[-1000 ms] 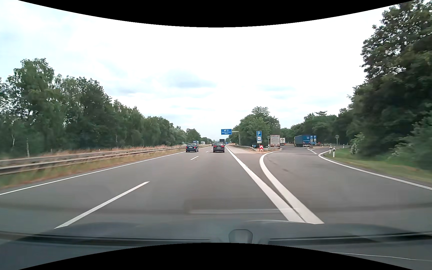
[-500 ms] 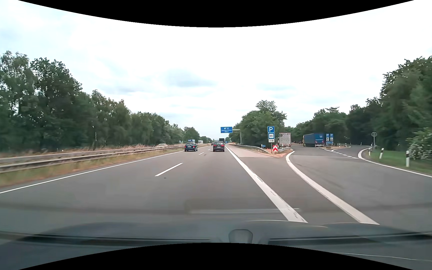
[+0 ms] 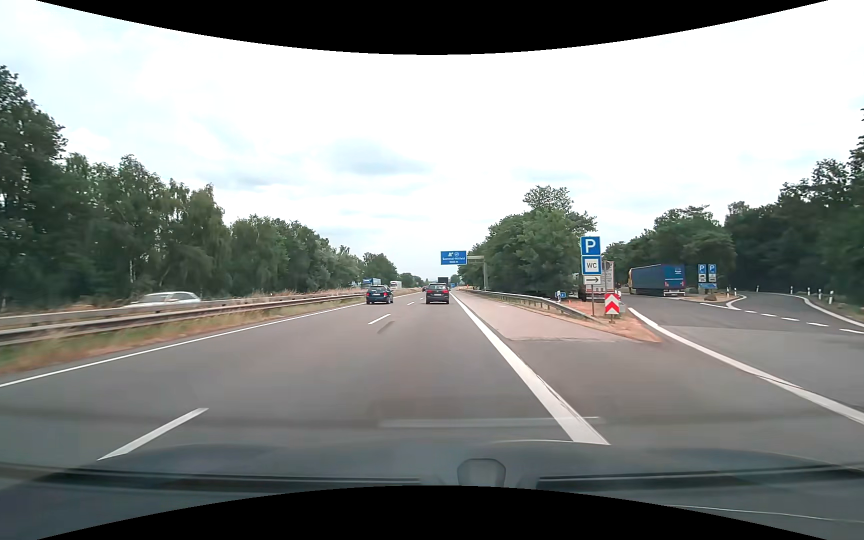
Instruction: Follow the waypoints while adhering to traffic rules and regulations
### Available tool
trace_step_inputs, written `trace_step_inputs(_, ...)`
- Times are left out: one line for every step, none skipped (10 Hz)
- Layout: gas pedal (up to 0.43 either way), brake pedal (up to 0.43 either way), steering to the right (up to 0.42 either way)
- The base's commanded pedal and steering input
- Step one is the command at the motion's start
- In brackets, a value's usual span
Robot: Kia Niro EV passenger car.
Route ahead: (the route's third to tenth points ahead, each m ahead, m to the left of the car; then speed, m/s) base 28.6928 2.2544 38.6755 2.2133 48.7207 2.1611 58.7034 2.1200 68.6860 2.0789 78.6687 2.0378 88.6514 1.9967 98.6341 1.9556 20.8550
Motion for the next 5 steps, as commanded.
trace_step_inputs(0.157, 0.000, -0.003)
trace_step_inputs(0.138, 0.000, -0.003)
trace_step_inputs(0.130, 0.000, -0.003)
trace_step_inputs(0.130, 0.000, -0.003)
trace_step_inputs(0.130, 0.000, -0.003)
